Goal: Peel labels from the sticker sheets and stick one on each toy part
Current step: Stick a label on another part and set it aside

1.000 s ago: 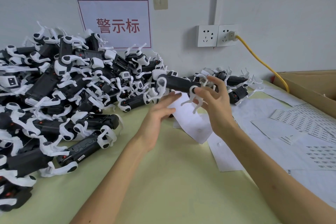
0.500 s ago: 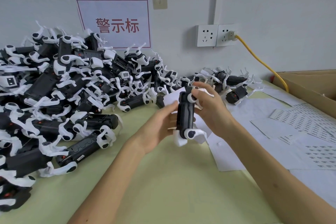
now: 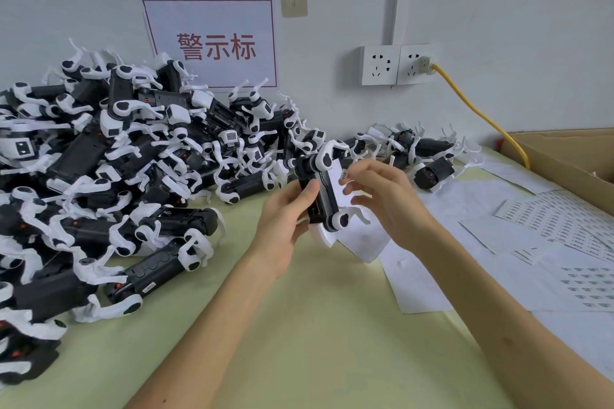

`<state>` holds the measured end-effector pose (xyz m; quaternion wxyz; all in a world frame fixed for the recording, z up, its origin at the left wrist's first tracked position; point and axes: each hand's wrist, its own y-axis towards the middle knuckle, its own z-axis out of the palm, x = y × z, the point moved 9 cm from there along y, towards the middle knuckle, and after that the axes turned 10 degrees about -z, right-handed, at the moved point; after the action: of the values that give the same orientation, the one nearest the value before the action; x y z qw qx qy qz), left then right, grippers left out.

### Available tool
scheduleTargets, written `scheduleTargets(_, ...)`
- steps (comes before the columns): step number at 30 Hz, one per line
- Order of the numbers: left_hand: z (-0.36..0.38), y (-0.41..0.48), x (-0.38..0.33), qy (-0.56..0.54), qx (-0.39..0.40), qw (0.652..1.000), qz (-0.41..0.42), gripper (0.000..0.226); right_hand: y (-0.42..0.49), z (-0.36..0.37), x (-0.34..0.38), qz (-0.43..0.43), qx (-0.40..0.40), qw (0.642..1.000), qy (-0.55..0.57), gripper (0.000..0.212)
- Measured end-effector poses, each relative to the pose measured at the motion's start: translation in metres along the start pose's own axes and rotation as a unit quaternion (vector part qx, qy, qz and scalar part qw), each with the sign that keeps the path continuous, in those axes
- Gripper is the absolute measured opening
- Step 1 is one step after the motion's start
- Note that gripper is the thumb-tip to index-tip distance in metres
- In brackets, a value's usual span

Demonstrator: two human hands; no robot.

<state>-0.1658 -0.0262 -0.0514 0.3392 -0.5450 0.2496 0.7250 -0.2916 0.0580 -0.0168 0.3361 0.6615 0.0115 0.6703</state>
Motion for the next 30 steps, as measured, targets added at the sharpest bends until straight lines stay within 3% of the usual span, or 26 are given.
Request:
scheduleTargets(3, -0.0010, -0.0002, 0.0011, 0.011, -0.009, 1.000, 0.004, 0.026, -0.0025, 0.0121, 0.0021, -0.014, 0.040, 0.999, -0.019, 0.007)
scheduleTargets(16, -0.0055, -0.0009, -0.0017, 0.056, -0.045, 0.997, 0.018, 0.035, -0.0029, 0.0139, 0.0071, -0.052, 0.051, 0.989, -0.132, 0.013)
scheduleTargets(21, -0.0075, -0.0012, -0.0021, 0.058, -0.059, 0.996, 0.023, 0.019, -0.0020, 0.0122, 0.0078, -0.062, 0.047, 0.984, -0.163, 0.014)
scheduleTargets(30, -0.0070, -0.0010, -0.0038, 0.041, -0.062, 0.996, 0.042, 0.016, -0.0010, 0.0118, 0.0059, -0.064, 0.034, 0.982, -0.176, 0.012)
